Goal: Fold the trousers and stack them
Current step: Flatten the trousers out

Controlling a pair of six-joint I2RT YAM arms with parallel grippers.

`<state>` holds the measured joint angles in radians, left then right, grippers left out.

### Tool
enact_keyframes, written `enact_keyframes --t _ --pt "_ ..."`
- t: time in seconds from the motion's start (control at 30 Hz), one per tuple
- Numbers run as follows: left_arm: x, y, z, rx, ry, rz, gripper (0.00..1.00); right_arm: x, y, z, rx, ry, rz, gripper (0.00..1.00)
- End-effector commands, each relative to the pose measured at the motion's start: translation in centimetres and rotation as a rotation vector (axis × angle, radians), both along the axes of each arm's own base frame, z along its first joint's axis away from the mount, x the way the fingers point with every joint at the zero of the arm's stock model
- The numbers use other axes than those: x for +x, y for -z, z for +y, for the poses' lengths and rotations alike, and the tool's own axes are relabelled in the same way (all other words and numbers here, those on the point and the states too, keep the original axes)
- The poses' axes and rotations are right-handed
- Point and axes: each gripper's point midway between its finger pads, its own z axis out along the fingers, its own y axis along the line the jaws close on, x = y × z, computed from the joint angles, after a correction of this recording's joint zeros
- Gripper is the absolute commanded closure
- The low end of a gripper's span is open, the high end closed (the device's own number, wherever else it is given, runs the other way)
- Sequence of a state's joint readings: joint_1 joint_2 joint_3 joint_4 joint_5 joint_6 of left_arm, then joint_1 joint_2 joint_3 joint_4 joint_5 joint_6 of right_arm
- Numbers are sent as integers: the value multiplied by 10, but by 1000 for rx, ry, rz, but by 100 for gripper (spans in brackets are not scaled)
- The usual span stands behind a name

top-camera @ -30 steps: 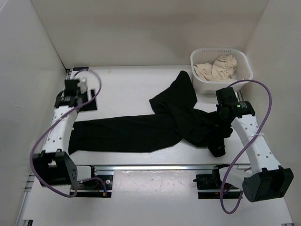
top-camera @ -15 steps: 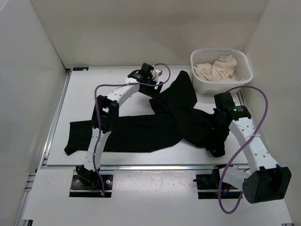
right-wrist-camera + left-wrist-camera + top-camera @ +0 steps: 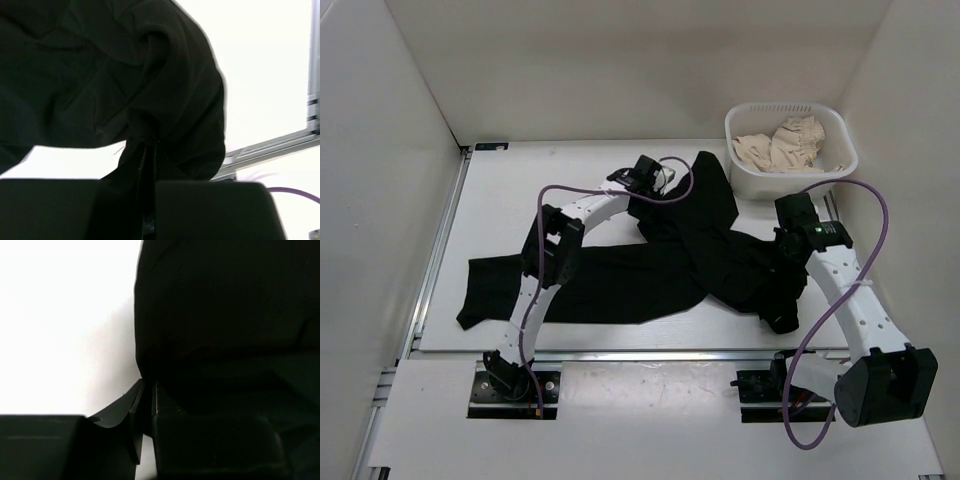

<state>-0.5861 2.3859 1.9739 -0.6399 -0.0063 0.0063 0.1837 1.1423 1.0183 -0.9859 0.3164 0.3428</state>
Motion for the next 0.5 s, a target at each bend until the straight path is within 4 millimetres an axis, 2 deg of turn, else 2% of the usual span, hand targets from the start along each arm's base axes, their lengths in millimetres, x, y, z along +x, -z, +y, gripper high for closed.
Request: enact_keyframes --t 0.0,0.03,0.07,0.1,0.13,0.17,0.2,0.23,0.27,0.3,0.33,0.37,0.4,0.43,0.47 --pt "-32 -2 72 157 -103 83 78 23 -33 -12 -64 1 -104 100" --pt "-24 -11 107 161 -175 80 78 25 -37 -16 -72 17 -114 100" --pt "-39 -6 135 182 -211 121 78 24 -37 -17 -79 4 -111 100" --pt "-44 -14 156 179 -250 124 79 29 -42 -19 -82 4 -130 100" --pt "-47 -44 189 154 -319 89 79 31 -42 -19 -82 4 -129 100" --pt "-77 -32 208 176 -335 158 79 33 -43 -18 -69 7 -137 100" --pt "-101 -35 219 185 -345 202 79 37 -44 -16 -63 -6 -151 100" --pt "-121 -56 223 164 -340 191 79 39 -45 -14 -51 -11 -159 100" --pt "-158 -44 227 173 -323 279 73 45 -44 -11 -36 -18 -169 100" --pt "-179 -46 228 188 -305 306 60 48 -45 -8 -23 -24 -180 100" --pt "-190 -61 228 171 -296 267 40 51 -41 -1 9 -42 -175 100" --pt "-201 -60 234 183 -301 266 15 53 -42 3 27 -52 -182 100" --pt "-195 -67 236 162 -314 227 0 58 -40 7 43 -61 -174 100" --pt "-187 -77 240 140 -339 189 0 61 -38 10 58 -69 -174 100" --pt "-175 -84 254 121 -395 160 0 61 -38 12 64 -83 -171 100"
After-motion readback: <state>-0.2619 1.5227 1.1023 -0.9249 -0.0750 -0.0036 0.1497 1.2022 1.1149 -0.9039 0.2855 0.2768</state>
